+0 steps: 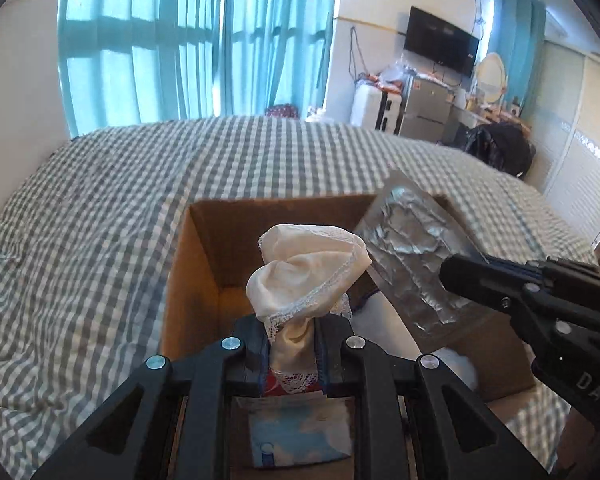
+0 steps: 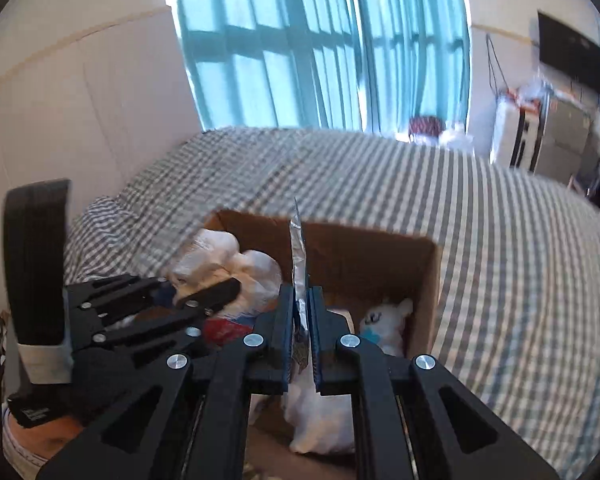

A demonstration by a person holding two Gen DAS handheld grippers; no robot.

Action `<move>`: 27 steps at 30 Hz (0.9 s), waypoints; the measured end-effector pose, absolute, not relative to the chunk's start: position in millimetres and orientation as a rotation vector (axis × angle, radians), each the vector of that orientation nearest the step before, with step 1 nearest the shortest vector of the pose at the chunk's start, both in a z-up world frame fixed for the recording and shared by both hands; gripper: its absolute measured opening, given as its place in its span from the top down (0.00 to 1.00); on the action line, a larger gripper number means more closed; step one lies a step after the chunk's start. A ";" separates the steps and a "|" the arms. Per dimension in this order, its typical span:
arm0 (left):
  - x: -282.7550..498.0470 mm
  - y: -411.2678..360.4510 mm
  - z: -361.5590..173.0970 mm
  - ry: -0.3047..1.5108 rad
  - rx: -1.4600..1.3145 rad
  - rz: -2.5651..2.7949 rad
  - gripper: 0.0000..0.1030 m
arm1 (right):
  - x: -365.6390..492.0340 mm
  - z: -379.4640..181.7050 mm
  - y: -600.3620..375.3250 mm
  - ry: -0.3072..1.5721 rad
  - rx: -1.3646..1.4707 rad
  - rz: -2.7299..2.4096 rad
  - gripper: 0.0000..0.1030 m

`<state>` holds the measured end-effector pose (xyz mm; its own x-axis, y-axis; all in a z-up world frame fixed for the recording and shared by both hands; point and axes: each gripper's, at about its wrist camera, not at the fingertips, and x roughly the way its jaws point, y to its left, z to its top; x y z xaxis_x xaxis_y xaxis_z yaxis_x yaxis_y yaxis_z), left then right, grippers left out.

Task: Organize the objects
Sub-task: 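Carry the lace cloth and blister pack into the box and open both tools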

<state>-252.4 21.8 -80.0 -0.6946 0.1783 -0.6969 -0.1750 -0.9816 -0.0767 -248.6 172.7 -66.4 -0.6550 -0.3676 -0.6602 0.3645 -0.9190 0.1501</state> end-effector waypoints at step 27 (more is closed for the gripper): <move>-159.3 2.8 3.8 -0.035 -0.950 2.973 0.02 | -160.1 31.5 214.2 -0.003 0.821 -2.671 0.53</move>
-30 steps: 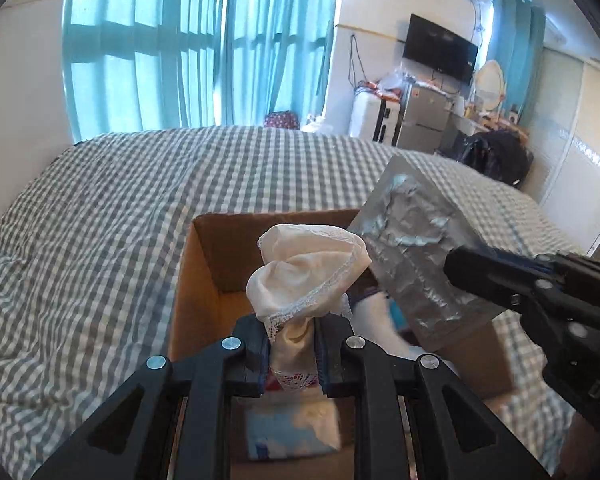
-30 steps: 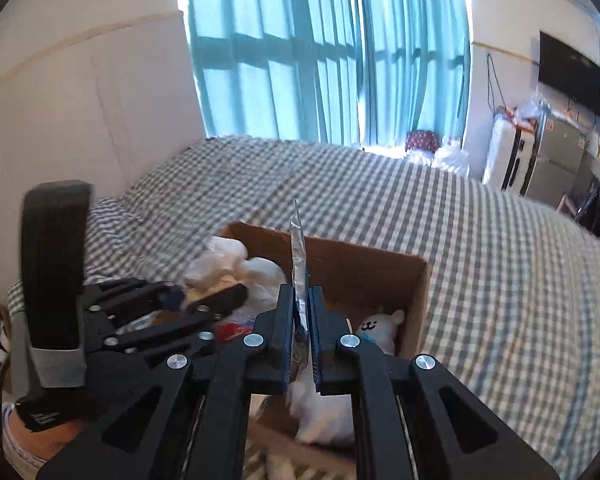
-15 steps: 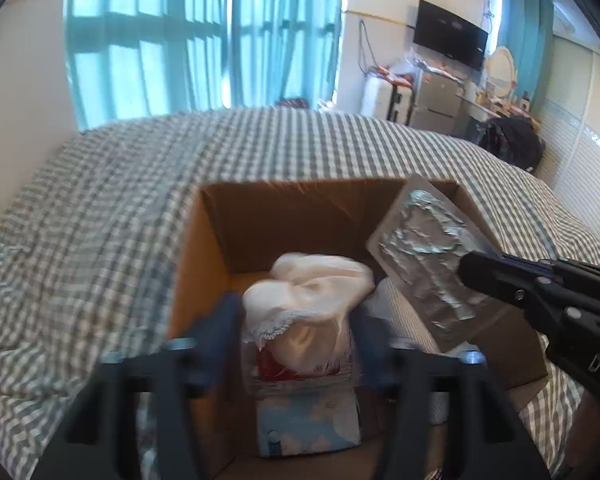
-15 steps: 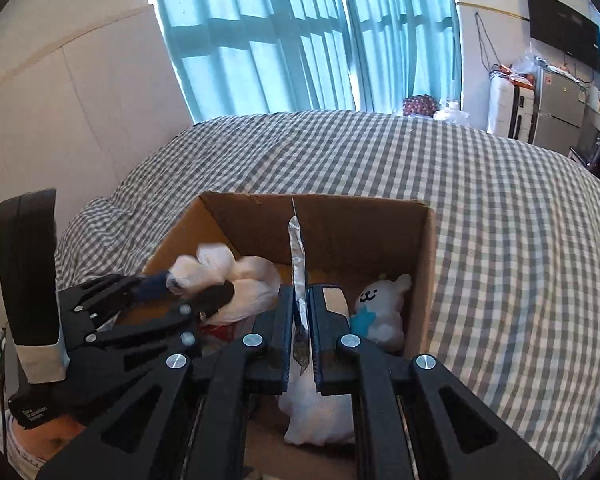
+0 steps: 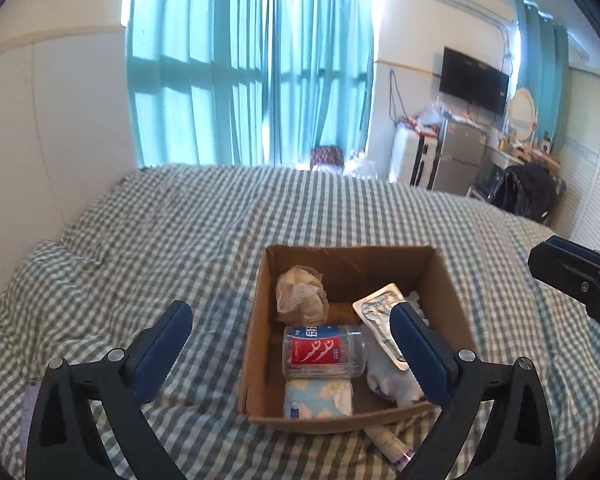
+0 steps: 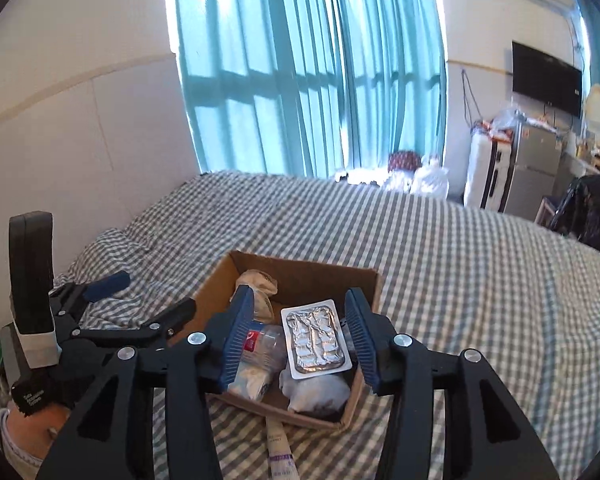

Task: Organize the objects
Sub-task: 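Carry the lace cloth and blister pack into the box and open both tools, then grasp the pale green hanger with the left tool while the right tool grasps the white toothpaste tube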

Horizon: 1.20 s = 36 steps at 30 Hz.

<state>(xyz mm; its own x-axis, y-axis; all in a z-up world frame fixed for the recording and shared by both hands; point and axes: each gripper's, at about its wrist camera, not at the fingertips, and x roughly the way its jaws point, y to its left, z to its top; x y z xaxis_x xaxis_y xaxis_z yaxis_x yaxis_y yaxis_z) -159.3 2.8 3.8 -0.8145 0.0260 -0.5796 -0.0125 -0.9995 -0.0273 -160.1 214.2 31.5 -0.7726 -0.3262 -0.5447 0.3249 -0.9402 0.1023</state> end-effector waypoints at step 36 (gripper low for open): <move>19.7 19.4 -119.2 0.214 -1.251 2.820 0.01 | 17.7 -79.6 239.5 0.080 1.126 -2.719 0.52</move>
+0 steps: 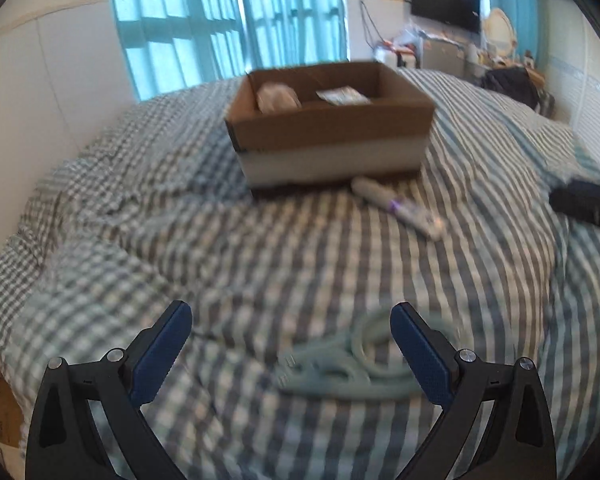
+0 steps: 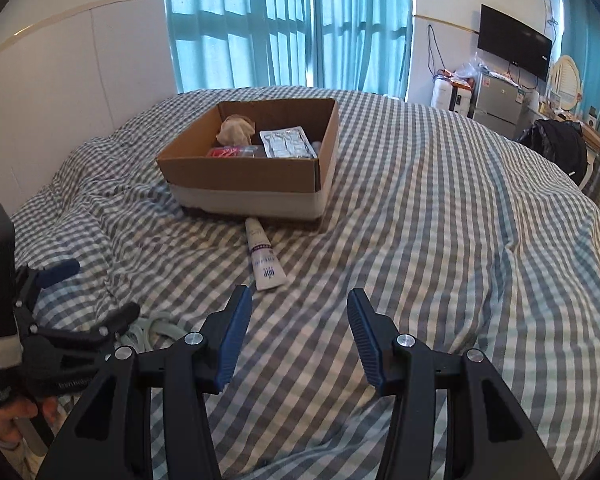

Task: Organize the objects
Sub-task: 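Grasp the pale green hanger with the left tool while the right tool grasps the white toothpaste tube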

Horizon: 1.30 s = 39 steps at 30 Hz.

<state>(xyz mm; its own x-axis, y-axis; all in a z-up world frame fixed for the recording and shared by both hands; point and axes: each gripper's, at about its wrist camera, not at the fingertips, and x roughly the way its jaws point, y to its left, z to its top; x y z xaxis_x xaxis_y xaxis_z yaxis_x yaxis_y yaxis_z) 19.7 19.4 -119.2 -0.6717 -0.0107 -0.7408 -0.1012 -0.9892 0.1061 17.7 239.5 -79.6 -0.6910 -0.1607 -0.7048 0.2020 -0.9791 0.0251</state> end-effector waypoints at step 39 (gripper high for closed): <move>-76.4 -11.4 -145.3 -0.130 -1.338 2.545 0.29 | -92.4 -136.1 185.9 0.141 1.325 -2.598 0.48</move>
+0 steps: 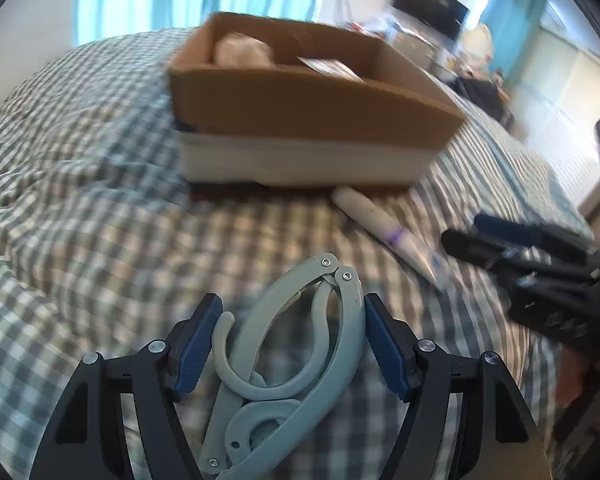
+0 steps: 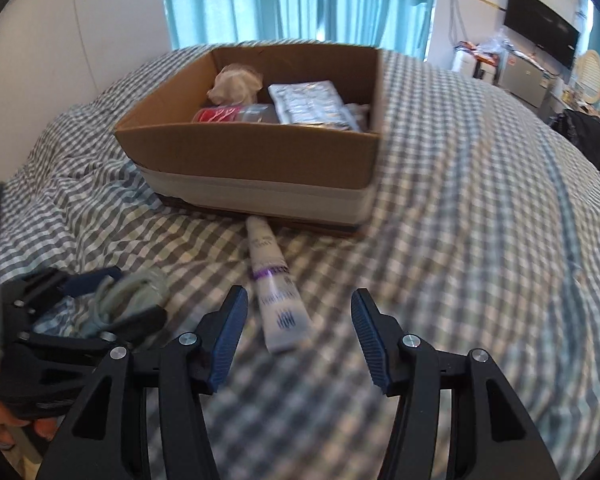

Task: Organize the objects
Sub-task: 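Grasp the pale green hanger with the left tool while the right tool grasps the white toothpaste tube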

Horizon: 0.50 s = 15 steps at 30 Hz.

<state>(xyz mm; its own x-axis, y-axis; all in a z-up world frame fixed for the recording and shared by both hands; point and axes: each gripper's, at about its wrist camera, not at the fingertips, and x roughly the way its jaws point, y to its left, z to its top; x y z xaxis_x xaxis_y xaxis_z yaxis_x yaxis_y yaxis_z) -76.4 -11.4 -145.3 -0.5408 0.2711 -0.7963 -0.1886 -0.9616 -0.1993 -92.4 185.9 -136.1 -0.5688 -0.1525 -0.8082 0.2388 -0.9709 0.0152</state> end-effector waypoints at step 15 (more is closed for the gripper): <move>-97.8 -37.2 -127.4 -0.188 -1.318 2.645 0.29 | -136.9 -176.0 153.7 0.139 1.397 -2.497 0.77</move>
